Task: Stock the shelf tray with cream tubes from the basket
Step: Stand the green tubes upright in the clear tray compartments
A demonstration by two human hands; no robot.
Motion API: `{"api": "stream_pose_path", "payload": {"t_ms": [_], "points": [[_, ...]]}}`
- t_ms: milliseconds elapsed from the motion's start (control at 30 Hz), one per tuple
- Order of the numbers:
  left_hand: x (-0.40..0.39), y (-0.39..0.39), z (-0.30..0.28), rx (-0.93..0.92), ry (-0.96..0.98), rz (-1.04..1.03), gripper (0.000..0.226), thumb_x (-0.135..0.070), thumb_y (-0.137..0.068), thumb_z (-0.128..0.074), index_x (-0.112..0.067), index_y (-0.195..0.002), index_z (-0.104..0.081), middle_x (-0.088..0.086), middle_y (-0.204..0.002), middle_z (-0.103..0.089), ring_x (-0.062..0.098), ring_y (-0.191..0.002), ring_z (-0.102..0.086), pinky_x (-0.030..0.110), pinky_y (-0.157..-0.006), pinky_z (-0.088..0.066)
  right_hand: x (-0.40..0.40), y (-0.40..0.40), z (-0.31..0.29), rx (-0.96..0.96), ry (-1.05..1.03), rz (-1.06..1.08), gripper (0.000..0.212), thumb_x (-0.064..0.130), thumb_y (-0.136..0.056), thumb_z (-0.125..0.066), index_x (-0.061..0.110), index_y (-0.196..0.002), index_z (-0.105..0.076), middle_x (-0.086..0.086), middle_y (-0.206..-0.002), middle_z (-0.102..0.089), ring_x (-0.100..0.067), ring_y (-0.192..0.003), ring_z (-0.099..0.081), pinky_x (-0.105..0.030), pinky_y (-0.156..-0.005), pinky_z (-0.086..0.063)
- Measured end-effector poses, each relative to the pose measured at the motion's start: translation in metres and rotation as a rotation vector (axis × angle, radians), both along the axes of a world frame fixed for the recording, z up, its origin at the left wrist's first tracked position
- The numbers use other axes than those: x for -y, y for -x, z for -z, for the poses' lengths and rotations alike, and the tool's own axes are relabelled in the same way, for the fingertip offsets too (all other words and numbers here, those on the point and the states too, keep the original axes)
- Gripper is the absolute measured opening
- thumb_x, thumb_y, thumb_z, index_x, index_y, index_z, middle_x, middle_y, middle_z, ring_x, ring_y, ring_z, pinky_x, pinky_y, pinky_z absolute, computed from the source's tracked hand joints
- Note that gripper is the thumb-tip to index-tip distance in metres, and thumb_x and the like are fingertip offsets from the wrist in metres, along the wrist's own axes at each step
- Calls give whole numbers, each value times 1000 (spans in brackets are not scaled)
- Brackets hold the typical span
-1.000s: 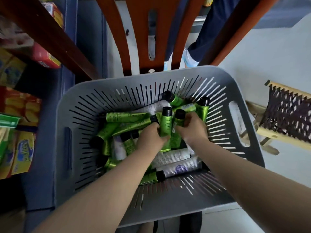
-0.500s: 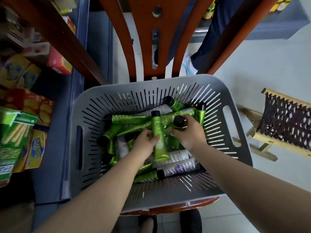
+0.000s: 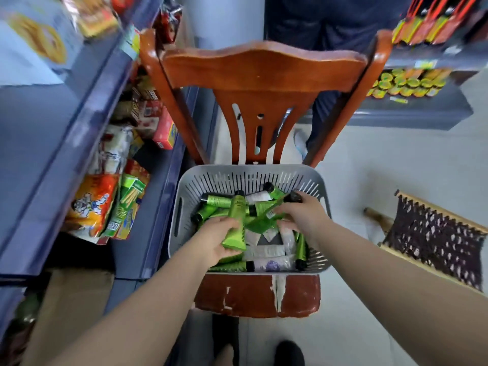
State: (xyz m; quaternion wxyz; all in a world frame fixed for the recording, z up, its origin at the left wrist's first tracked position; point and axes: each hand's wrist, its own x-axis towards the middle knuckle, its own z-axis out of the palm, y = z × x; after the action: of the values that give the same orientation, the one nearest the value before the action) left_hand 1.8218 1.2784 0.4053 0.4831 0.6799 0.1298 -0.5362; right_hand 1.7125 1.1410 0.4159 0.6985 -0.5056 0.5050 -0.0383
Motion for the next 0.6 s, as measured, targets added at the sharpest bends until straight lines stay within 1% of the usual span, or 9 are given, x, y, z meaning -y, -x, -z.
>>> {"api": "stream_pose_path", "payload": {"t_ms": [67, 133, 200, 267, 300, 367, 467, 533, 600], "points": [[-11, 9, -26, 16, 16, -29, 25, -3, -93, -51, -9, -116, -46, 12, -97, -55, 24, -82, -56, 43, -73, -49, -6, 5, -27, 82, -82, 85, 18, -11, -79, -60, 7, -82, -55, -16, -90, -57, -25, -80, -60, -29, -70, -57], [-22, 18, -53, 58, 21, -56, 30, -4, -93, -50, -10, -122, -45, 13, -101, -54, 24, -82, -55, 41, -66, -49, -14, 9, -55, 155, -143, 126, 17, -11, -81, -58, 5, -77, -53, -12, -89, -54, -22, -81, -56, -29, -70, -56], [-35, 27, -82, 106, 28, -67, 36, -5, -93, -51, -11, -128, -44, 13, -106, -54, 24, -83, -56, 41, -69, -50, -21, 16, -77, 200, -190, 143, 14, -7, -83, -61, 4, -78, -53, -13, -98, -54, -24, -87, -57, -29, -67, -56], [-48, 33, -113, 138, 37, -92, 33, -4, -93, -52, -13, -124, -47, 14, -104, -55, 28, -88, -56, 42, -78, -48, -32, 22, -100, 219, -219, 164, 11, -1, -83, -65, 4, -83, -55, -15, -112, -54, -28, -96, -58, -32, -68, -56], [-54, 35, -128, 162, 37, -111, 30, -4, -92, -52, -14, -120, -49, 13, -101, -56, 28, -87, -56, 42, -77, -47, -38, 22, -111, 216, -211, 157, 11, 0, -83, -66, 4, -84, -55, -16, -115, -54, -30, -100, -58, -34, -68, -56], [-69, 39, -160, 213, 38, -143, 29, -3, -91, -54, -16, -117, -49, 10, -93, -57, 24, -78, -56, 39, -67, -49, -52, 23, -136, 202, -183, 125, 10, 3, -84, -66, 4, -84, -56, -16, -115, -55, -30, -101, -58, -34, -67, -56], [-94, 43, -216, 315, 72, -169, 36, -3, -89, -56, -18, -121, -49, 9, -88, -59, 19, -66, -60, 31, -51, -52, -80, 21, -182, 253, -109, 119, 7, 7, -88, -62, 2, -89, -57, -12, -100, -55, -28, -97, -59, -33, -69, -57], [-112, 40, -254, 426, 99, -134, 34, -2, -86, -57, -16, -116, -52, 9, -82, -58, 16, -56, -59, 22, -42, -48, -95, 13, -212, 337, -88, 175, 13, 4, -90, -58, 3, -77, -54, -7, -83, -48, -30, -94, -58, -26, -62, -58], [-129, 36, -295, 535, 143, -85, 27, -4, -79, -63, -14, -104, -60, 11, -83, -59, 19, -60, -57, 24, -50, -48, -110, 5, -242, 504, -118, 211, 19, -3, -88, -56, 3, -70, -52, -9, -75, -46, -29, -87, -54, -24, -58, -58]]}}
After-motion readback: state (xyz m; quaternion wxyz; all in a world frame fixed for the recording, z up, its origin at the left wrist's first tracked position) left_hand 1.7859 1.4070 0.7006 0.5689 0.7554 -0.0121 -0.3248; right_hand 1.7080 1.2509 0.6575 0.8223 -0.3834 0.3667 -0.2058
